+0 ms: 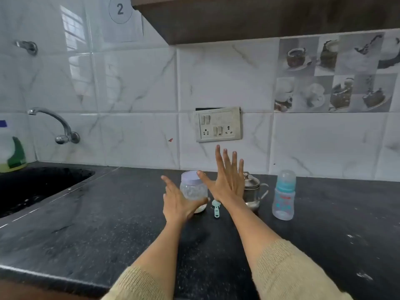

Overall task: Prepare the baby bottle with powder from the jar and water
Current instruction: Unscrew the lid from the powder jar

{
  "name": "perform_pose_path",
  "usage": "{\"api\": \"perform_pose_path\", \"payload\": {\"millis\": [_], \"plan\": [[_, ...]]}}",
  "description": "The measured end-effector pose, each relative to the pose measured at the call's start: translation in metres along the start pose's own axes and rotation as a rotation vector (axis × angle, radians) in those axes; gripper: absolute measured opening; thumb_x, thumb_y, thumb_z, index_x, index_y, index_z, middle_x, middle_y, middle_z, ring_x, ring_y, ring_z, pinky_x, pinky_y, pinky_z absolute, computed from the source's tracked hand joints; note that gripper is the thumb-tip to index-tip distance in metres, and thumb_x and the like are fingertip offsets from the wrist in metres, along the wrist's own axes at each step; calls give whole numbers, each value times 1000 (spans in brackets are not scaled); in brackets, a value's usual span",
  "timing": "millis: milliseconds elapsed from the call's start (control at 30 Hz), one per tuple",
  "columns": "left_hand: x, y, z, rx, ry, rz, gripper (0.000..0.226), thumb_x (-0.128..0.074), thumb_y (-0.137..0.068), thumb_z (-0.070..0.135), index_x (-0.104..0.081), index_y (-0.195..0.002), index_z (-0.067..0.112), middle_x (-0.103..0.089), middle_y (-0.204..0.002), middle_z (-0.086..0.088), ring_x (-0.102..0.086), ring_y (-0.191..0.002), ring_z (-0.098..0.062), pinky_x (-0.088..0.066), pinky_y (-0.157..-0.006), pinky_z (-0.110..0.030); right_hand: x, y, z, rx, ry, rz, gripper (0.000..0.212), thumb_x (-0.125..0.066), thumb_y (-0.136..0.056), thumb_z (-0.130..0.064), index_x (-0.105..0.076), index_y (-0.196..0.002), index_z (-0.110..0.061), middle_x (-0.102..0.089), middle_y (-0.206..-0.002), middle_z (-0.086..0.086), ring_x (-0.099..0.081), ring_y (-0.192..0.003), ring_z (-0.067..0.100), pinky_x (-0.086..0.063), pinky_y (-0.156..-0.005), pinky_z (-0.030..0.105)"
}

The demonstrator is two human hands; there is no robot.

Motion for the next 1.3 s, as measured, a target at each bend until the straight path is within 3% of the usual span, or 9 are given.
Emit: {"api": "perform_pose_path", "payload": {"millis": [133, 233, 333, 433, 533, 767, 967, 1167, 1300], "plan": [[-22, -20, -6, -3, 114, -158, 156, -82, -43, 66, 26, -144, 15, -12, -159, -8, -13, -145, -31, -28, -113, -50, -30, -20, -9, 49, -76, -256, 96, -35, -81, -75, 26, -143, -34, -1, -161, 4, 5, -148, 25, 2, -120, 41], [-31, -29, -14, 3, 223, -98, 143, -84, -49, 57, 9, -149, 16, -24, -155, -11, -28, -141, -30, -34, -109, -45, -43, -30, -14, 50, -181, -374, 95, -40, -81, -73, 13, -149, -33, -16, -159, 5, -7, -148, 27, -7, -120, 44], [-34, -33, -21, -6, 224, -34, 120, -83, -49, 53, -20, -144, 16, -47, -138, -9, -50, -122, -27, -46, -99, -43, -51, -35, -17, 0, -309, -467, 89, -44, -79, -73, -6, -150, -35, -28, -155, 2, -26, -142, 28, -28, -112, 47], [-34, -30, -21, -3, 245, -7, 98, -84, -48, 50, -35, -125, 15, -57, -114, -2, -58, -100, -22, -52, -86, -39, -51, -31, -21, -19, -346, -496, 85, -48, -78, -72, -26, -147, -27, -33, -152, 3, -35, -137, 26, -35, -107, 44], [-30, -23, -17, -18, 236, 10, 92, -86, -50, 47, -36, -121, 16, -54, -106, 0, -58, -100, -24, -49, -83, -35, -41, -26, -23, -11, -319, -485, 83, -57, -74, -70, -38, -139, -21, -44, -142, 4, -45, -127, 25, -40, -98, 40], [-20, 24, -6, -51, 216, -12, 86, -86, -53, 45, -37, -118, 17, -49, -100, 3, -53, -93, -19, -45, -78, -30, -2, -4, -15, -27, -236, -543, 80, -63, -63, -74, -48, -123, -24, -57, -125, -3, -56, -106, 19, -49, -88, 36], [-14, 90, 9, -62, 221, -50, 83, -85, -51, 48, -37, -111, 18, -52, -102, 2, -57, -98, -23, -49, -78, -33, 54, 41, -1, -67, -246, -593, 80, -68, -62, -69, -49, -125, -24, -56, -124, -2, -55, -108, 18, -48, -94, 38], [-17, 139, 24, -83, 226, -80, 83, -84, -51, 48, -38, -112, 15, -57, -110, -5, -58, -103, -26, -48, -80, -35, 102, 64, 4, -61, -22, -674, 77, -66, -60, -70, -54, -119, -21, -59, -118, -1, -57, -103, 20, -48, -92, 39], [-19, 152, 29, -94, 209, -89, 88, -84, -50, 51, -37, -115, 15, -56, -114, -5, -57, -105, -26, -49, -84, -37, 117, 63, 5, -69, 58, -669, 81, -59, -55, -82, -61, -101, -16, -63, -102, 3, -60, -91, 19, -49, -82, 34]]}}
Point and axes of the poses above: each hand's wrist, its own y-axis away from the middle knuckle, its own x-axis out of the back of the hand, z = x × y, the point moved 2 cm from there along -y, towards the middle knuckle
